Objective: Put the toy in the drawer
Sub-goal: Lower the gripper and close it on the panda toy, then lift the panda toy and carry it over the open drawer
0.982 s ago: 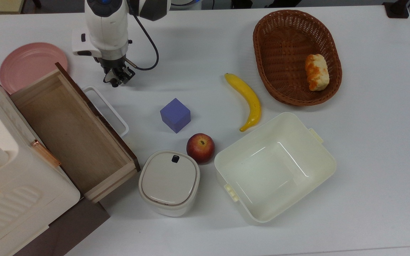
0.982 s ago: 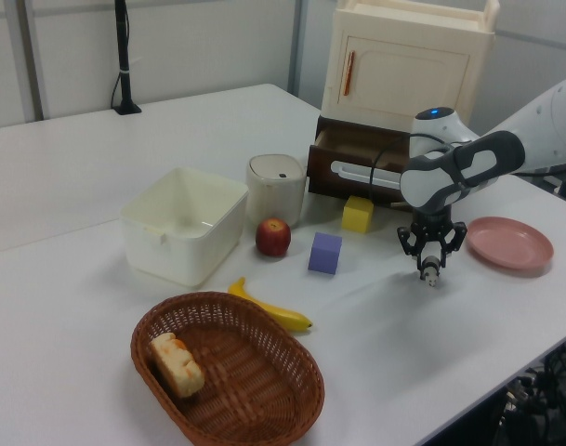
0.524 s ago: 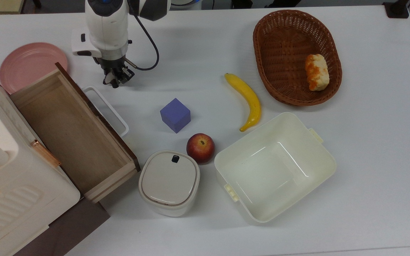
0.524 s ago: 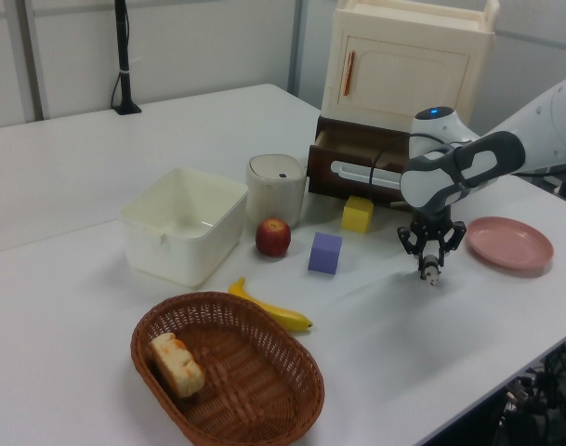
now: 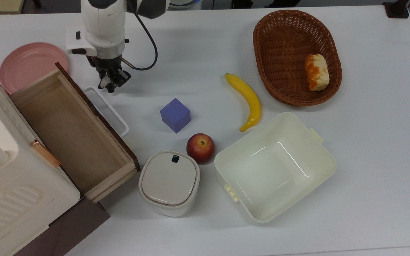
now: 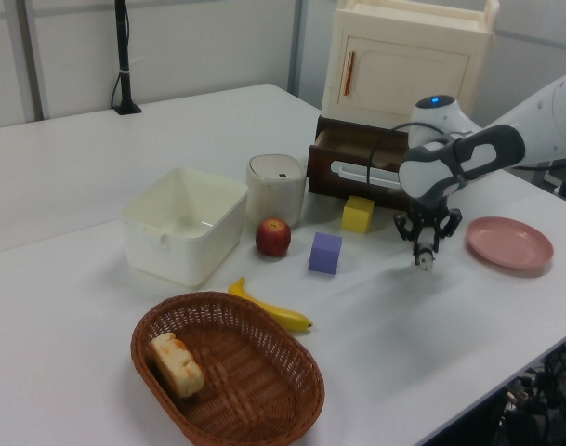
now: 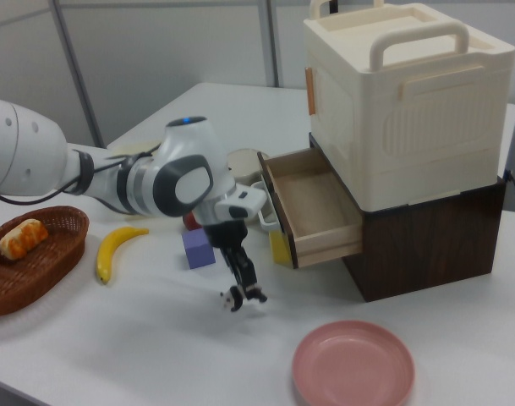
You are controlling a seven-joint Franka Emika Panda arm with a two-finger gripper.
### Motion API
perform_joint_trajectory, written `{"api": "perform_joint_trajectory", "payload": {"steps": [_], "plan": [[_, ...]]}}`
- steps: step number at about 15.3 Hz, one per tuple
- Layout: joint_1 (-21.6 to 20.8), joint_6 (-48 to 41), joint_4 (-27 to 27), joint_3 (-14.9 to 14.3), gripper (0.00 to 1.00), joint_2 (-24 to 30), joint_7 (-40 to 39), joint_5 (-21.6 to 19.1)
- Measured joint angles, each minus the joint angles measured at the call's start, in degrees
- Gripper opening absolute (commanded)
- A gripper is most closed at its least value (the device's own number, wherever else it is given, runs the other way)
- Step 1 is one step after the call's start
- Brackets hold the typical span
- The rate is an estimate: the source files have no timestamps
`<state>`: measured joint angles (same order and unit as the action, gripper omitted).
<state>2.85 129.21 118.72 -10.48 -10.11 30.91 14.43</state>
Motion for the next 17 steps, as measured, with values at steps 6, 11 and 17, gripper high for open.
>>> {"api": "perform_joint_trajectory", "payload": {"steps": [6,11,17], "plan": [[-0.28,0.01,-6.5,4.02,0.16,0.24,0.03,-4.59],[-0.29,0.01,-8.73,5.57,0.16,0.26,0.09,-7.41],[-0.17,0.01,-15.72,5.63,0.16,0.67,0.09,-11.32]]}}
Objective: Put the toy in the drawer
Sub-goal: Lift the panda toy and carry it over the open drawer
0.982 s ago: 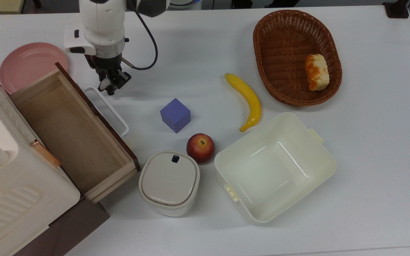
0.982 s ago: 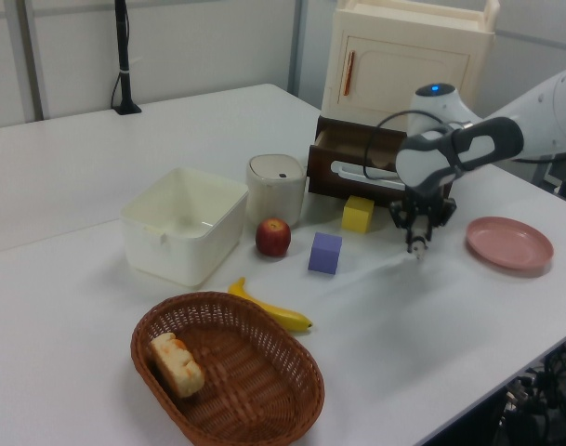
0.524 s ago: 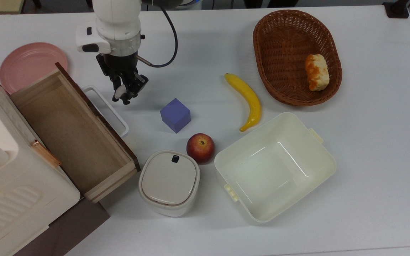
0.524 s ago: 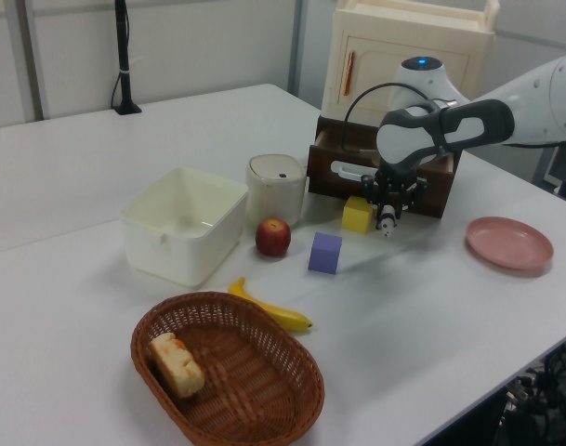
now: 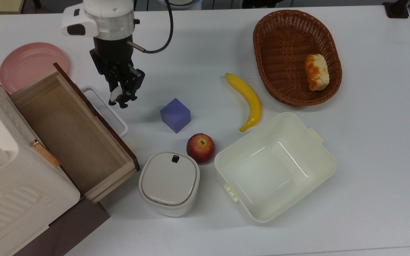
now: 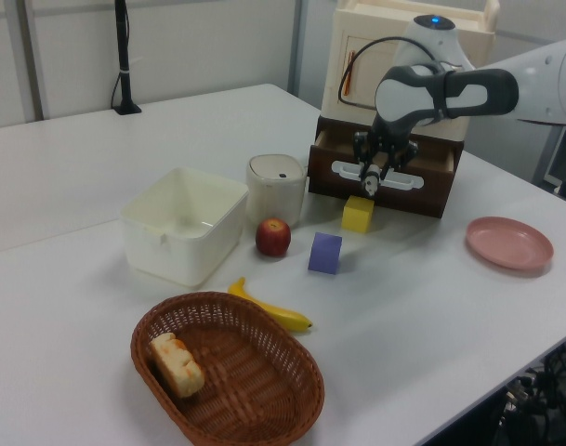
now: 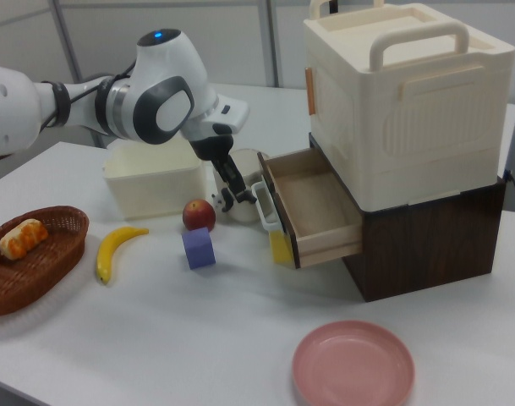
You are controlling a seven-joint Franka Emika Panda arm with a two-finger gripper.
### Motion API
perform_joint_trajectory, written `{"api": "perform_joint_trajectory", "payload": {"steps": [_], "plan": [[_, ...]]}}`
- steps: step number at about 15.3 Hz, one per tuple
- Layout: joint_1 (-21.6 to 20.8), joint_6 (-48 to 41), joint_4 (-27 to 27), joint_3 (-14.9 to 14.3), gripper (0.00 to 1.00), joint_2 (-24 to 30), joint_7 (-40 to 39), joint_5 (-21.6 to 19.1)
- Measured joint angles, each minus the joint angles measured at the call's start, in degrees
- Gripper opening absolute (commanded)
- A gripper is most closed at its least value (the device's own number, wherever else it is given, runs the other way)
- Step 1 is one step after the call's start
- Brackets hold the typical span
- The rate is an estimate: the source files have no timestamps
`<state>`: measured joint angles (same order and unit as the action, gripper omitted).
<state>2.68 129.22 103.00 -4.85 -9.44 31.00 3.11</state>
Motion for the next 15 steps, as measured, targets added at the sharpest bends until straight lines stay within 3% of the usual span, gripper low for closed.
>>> {"api": "perform_joint_trajectory", "payload": {"steps": [5,9,12,15], "plan": [[0.0,0.0,-2.19,0.0,0.16,0.09,0.0,-0.84],[0.75,0.0,-4.45,-0.37,0.16,0.5,-0.02,-3.94],[3.71,0.0,-5.73,-0.57,0.17,0.98,-2.54,-7.41],[6.86,0.0,-5.73,-0.68,0.17,0.79,-4.61,-7.88]]}}
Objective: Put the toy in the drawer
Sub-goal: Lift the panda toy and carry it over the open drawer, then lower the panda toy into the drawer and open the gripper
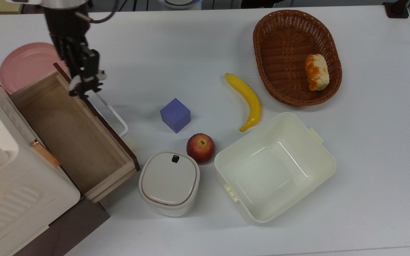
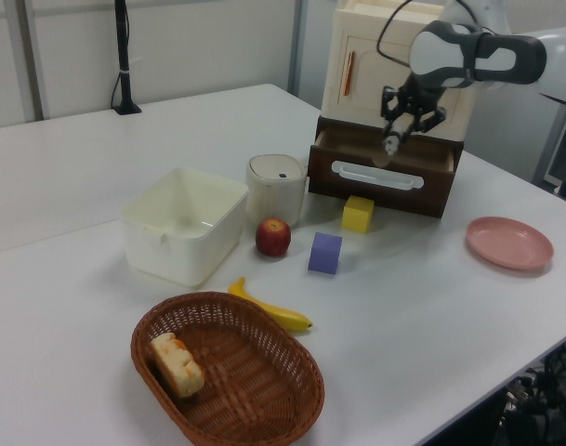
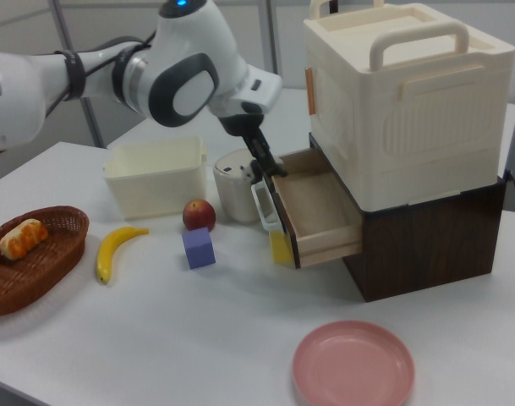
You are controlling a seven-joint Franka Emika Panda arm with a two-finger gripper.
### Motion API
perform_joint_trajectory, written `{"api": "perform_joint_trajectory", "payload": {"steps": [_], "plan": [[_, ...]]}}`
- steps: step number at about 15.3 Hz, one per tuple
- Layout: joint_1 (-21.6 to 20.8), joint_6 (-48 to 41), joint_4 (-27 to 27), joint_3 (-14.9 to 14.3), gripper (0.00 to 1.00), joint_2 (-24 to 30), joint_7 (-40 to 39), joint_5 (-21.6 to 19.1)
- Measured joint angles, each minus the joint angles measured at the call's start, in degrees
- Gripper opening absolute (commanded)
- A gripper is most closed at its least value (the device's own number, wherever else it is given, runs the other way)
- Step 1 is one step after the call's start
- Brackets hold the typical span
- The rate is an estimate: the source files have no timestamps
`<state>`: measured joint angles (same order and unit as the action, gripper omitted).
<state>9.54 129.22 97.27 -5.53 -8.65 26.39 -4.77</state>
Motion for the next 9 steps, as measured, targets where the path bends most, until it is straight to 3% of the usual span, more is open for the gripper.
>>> {"api": "perform_joint_trajectory", "payload": {"steps": [4,9], "plan": [[4.83,0.0,-1.16,-0.2,0.17,-1.46,-5.87,-3.61],[7.67,0.0,-1.8,-0.28,0.17,-4.32,-9.39,-3.73]]}}
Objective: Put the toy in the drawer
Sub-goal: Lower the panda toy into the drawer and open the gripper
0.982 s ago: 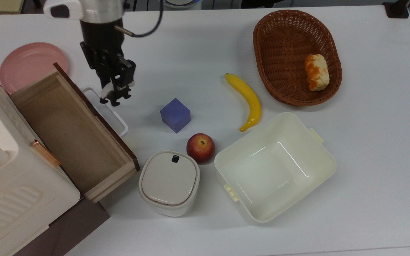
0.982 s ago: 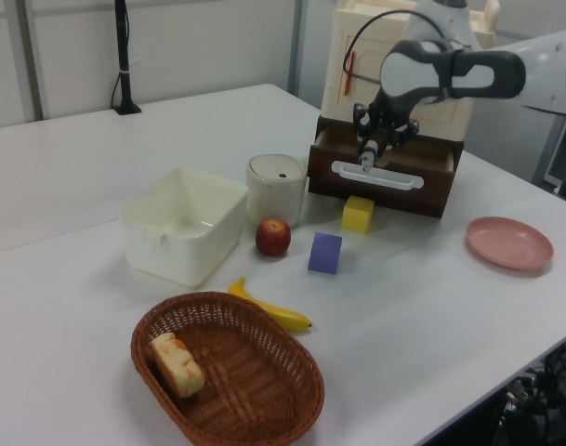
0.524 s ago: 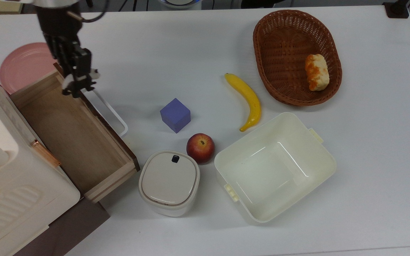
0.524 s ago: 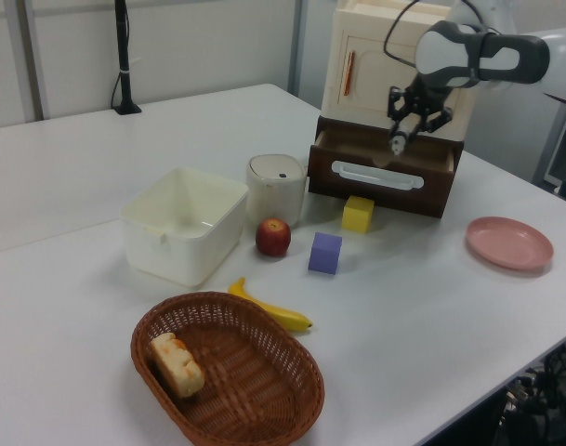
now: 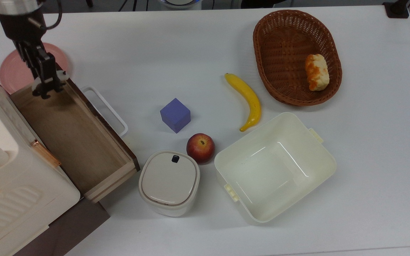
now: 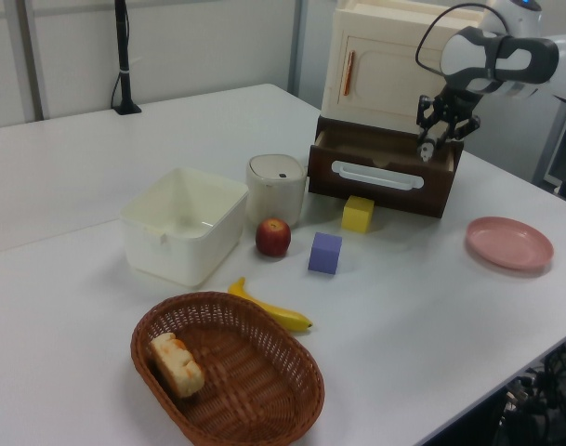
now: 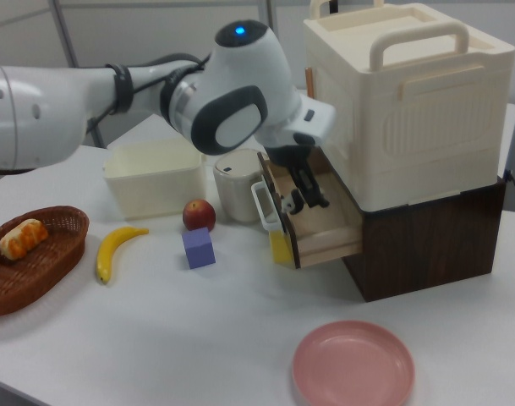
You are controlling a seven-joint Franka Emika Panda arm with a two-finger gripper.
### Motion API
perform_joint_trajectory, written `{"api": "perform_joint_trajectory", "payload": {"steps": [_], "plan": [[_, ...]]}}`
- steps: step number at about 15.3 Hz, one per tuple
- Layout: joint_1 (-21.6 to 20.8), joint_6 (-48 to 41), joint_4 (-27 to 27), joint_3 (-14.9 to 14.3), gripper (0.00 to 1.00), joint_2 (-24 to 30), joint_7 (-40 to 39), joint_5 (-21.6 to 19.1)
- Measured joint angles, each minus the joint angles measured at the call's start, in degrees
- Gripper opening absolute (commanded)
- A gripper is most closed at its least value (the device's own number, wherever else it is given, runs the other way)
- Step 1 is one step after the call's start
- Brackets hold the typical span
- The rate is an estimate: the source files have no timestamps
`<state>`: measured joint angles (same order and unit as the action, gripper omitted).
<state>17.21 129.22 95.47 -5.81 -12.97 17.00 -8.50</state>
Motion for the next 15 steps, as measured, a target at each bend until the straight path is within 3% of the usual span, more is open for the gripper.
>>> {"api": "perform_joint_trajectory", "payload": {"steps": [9,10,12,13,15], "plan": [[0.79,0.01,-0.98,-0.12,0.18,-3.79,-1.69,0.01],[0.8,0.01,-0.99,-0.14,0.22,-3.82,-1.69,0.01],[0.82,0.01,-1.02,-0.16,0.79,-3.9,-1.69,0.0],[0.86,0.01,-1.09,-0.17,1.0,-3.93,-1.68,-0.02],[1.07,0.01,-1.25,-0.18,1.0,-3.95,-1.32,-0.58]]}}
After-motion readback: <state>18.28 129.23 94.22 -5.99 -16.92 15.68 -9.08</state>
